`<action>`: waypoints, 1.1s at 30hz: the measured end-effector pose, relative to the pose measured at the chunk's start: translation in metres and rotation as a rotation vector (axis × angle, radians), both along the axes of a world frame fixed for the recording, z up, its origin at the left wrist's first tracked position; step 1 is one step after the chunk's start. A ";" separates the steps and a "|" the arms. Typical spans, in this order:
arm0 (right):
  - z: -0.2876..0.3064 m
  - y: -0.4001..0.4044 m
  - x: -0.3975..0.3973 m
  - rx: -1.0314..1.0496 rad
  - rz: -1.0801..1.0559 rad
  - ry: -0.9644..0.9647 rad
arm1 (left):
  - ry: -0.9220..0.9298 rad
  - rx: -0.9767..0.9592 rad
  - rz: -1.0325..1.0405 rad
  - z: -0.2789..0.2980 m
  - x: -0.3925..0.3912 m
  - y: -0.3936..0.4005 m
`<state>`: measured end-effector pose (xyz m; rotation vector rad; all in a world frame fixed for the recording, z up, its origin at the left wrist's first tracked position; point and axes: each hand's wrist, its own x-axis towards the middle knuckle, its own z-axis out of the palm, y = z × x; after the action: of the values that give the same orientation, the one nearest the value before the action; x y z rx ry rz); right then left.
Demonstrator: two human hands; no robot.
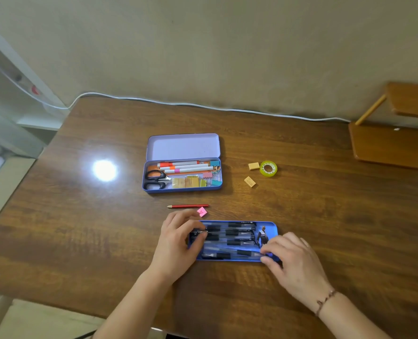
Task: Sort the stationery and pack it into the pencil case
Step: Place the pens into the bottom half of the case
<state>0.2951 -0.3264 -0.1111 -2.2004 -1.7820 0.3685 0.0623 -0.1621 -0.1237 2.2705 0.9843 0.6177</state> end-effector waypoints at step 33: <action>-0.004 -0.182 0.061 0.042 -0.517 0.077 | 0.129 0.180 -0.955 0.009 0.094 -0.136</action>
<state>0.3556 -0.5083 -0.1156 -2.4660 -1.1096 0.2872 0.1559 -0.2978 -0.1143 2.5921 -0.1802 0.1348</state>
